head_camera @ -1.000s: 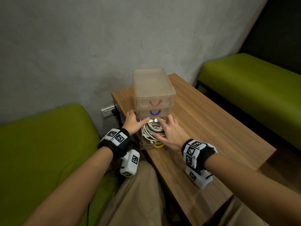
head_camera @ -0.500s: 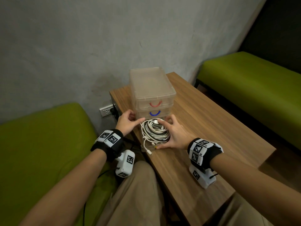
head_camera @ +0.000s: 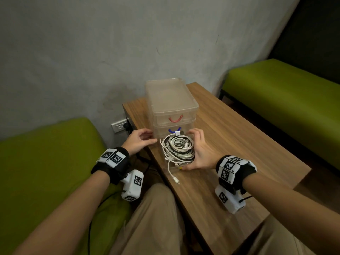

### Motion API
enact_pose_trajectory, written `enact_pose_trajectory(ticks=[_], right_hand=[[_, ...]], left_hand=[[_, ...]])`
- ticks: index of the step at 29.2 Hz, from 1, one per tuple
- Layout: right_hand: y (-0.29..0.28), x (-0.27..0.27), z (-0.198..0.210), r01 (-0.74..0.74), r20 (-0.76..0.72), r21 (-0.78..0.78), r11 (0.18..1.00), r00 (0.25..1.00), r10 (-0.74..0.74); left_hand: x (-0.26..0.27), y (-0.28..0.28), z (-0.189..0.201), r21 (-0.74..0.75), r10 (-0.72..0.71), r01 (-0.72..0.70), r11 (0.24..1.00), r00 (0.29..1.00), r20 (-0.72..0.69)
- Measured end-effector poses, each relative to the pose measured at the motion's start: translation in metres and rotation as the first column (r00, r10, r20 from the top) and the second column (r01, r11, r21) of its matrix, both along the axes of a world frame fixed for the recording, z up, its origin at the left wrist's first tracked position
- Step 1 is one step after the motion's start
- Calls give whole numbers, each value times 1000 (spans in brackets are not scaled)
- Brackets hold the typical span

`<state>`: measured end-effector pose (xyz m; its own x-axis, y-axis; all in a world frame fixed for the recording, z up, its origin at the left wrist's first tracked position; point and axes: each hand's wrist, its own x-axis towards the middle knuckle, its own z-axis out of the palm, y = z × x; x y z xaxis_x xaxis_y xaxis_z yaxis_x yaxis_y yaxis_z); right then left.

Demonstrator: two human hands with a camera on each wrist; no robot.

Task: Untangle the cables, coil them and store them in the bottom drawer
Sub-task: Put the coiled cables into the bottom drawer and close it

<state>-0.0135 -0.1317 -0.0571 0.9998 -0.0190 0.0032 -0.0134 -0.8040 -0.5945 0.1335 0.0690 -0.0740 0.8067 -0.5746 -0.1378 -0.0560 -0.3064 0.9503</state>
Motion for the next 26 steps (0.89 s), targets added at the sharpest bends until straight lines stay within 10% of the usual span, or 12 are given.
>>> enact_pose_trajectory(ticks=[8,18,21,26], right_hand=[[-2,6,-4,64,-26,210,976,998,-60],[2,1,2,67,-47,60,996,997,-64],[4,-2,2,44,-2,57,997,999,-44],[6,-4,8,21,27,93,995,999,-24]], left_hand=[[-3,-4,4,74,-19,18,997,1000,4],[-11,-6,12,94,-74,77,993,997,-34],[-36,-4,18,51,254,-301,952,872,419],[-66,-4,16,-10,94,-120,993,728,679]])
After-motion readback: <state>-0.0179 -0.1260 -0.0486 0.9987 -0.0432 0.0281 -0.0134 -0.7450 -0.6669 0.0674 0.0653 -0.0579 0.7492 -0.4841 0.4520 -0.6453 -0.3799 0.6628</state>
